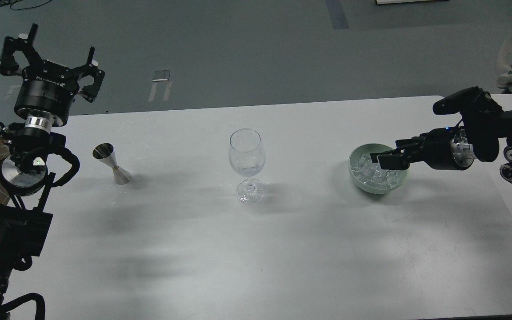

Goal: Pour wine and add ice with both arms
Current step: 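Reach the right gripper down into the green bowl of ice, then close the right gripper on ice cubes in the bowl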

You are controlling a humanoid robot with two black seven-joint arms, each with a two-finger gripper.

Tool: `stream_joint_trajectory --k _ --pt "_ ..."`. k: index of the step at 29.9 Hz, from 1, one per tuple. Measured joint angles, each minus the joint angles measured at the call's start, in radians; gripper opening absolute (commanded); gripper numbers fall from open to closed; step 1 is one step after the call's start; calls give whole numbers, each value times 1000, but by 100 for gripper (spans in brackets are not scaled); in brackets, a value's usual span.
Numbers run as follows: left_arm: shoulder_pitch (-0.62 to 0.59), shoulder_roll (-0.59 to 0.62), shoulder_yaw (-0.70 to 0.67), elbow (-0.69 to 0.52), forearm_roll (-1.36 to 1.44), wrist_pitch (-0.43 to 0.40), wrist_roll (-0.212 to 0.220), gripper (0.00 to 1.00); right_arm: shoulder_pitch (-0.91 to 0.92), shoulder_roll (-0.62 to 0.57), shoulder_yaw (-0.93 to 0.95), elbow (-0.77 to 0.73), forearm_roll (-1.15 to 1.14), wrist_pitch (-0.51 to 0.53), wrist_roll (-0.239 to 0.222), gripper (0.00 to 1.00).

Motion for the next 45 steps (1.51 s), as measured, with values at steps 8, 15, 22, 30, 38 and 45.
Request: stream_joint_trajectory --k 8,15,22,30,38,45 --pt "10 2 -1 -5 -2 -16 -1 99 -4 66 -23 -9 -82 0 -6 75" --pt "22 11 -12 -5 -2 -24 2 99 -6 86 -25 -10 -138 0 -41 75" --pt "32 12 -14 -5 -2 -22 -3 99 -4 87 -26 -10 -154 0 -65 75" --pt "37 14 -16 -5 -2 -19 -3 99 -11 119 -40 -65 -162 1 -81 61" --pt "44 15 -16 -5 -3 -19 -3 99 -11 128 -61 -75 -162 1 -82 47" --pt "45 15 -16 8 -5 -17 -5 99 -16 128 -63 -77 -179 0 -80 21"
